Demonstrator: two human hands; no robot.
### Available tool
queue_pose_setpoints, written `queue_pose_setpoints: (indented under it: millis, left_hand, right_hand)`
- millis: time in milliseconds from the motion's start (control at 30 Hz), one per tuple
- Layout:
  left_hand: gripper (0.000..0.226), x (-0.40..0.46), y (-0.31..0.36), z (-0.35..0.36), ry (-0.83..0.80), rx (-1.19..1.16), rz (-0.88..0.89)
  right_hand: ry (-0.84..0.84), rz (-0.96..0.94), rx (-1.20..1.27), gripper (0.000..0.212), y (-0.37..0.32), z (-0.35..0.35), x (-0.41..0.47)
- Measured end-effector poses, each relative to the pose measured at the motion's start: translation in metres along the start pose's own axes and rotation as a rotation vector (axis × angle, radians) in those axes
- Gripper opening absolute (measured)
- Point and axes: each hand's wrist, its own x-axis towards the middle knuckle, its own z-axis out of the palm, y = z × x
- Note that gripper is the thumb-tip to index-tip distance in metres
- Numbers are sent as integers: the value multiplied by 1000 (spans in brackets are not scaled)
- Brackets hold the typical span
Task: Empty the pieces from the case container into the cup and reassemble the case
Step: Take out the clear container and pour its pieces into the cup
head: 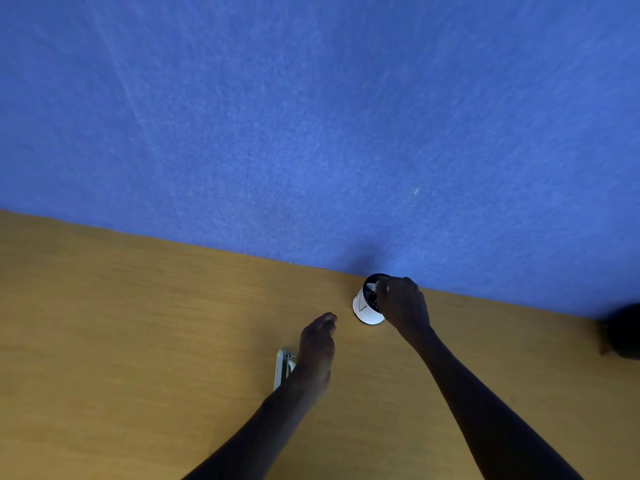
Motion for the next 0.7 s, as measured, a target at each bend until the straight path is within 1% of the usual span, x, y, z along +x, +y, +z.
queue_pose_setpoints:
  millis: [67, 133, 200, 267, 333, 400, 533, 567, 700]
  left_hand:
    - [19, -2, 2, -1, -10, 28, 21]
    - [21, -2, 1, 0, -19, 27, 18]
    - [22, -4, -1, 1, -38, 10, 33]
    - [24, -7, -2, 3, -57, -18, 29]
    - [28, -7, -2, 5, -54, -26, 25]
    - [27, -7, 0, 7, -56, -28, 29]
    - [29, -12, 2, 6, -64, -31, 45]
    - [30, -14, 2, 6, -66, -35, 43]
    - [26, -19, 4, 5, -63, -58, 39]
  right_hand:
    - [24, 65, 60, 40, 0, -7, 2]
    - [-26, 201, 191, 41, 4, -14, 7]
    - [-76, 389, 487, 38, 10, -20, 12]
    - [-77, 553, 793, 30, 16, -24, 11]
    - [-100, 643, 1029, 27, 23, -24, 8]
    - [-140, 667, 1213, 31, 29, -22, 3]
    - [-155, 675, 1360, 38, 32, -19, -6]
    - [-156, 676, 1397, 37, 32, -19, -8]
    - [-191, 685, 1599, 22, 32, -22, -15]
